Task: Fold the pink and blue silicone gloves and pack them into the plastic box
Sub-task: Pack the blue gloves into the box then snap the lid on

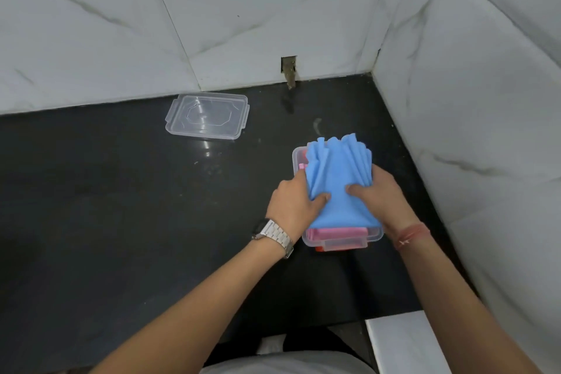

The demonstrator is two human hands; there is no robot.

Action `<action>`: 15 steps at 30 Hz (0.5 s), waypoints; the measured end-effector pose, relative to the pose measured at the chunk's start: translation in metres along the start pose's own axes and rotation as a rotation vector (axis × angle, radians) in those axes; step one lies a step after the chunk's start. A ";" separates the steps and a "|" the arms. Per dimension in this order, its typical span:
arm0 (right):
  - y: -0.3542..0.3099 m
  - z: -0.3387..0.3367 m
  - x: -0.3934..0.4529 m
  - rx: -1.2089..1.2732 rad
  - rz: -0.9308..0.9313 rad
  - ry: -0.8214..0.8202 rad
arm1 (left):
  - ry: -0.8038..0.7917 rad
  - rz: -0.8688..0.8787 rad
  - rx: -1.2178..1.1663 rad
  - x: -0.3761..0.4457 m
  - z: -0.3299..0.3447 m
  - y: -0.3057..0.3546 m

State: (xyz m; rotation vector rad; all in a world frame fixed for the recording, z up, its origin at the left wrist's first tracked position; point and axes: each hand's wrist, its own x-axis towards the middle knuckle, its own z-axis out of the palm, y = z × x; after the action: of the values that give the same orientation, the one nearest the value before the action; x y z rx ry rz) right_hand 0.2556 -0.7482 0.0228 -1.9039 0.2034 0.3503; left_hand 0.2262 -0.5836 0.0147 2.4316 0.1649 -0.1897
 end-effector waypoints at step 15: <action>0.020 0.036 -0.003 -0.514 -0.124 0.053 | 0.105 0.227 0.428 -0.003 0.044 -0.004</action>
State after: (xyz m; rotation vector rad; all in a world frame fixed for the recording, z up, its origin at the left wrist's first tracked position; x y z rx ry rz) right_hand 0.2415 -0.7213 -0.0051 -2.4215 0.0279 0.2852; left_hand 0.2184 -0.6098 -0.0207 2.8624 -0.1194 0.0076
